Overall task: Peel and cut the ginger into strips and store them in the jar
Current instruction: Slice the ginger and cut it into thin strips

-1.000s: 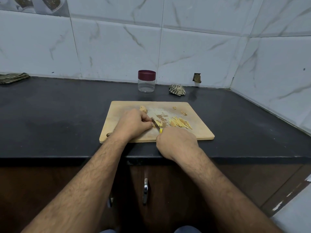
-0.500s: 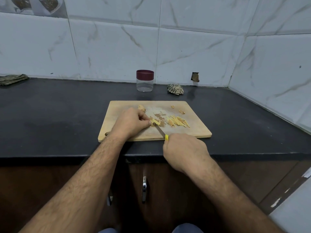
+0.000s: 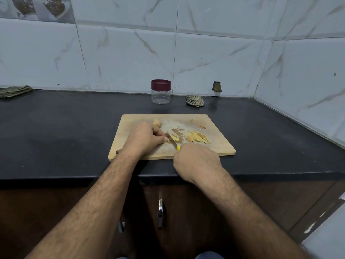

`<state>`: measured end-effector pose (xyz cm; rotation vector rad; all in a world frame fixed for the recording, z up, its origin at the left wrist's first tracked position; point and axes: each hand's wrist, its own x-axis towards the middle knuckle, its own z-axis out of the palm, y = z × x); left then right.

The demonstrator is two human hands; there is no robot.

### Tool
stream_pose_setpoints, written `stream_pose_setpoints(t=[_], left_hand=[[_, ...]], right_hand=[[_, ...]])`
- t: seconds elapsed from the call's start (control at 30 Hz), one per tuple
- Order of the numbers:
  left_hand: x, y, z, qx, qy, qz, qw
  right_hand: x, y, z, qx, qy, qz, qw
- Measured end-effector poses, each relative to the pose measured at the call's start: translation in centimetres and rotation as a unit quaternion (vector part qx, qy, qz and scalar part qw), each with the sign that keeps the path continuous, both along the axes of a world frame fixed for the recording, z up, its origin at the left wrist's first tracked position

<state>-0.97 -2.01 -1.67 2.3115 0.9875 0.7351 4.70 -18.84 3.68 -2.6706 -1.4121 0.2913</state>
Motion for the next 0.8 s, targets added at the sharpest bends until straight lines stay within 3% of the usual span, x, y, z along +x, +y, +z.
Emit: stream_pose_setpoints(t=[0.8], left_hand=[[-0.2, -0.6, 0.7, 0.014, 0.024, 0.007, 1.0]], right_hand=[[-0.1, -1.6, -0.4, -0.043, -0.019, 0.005, 0.999]])
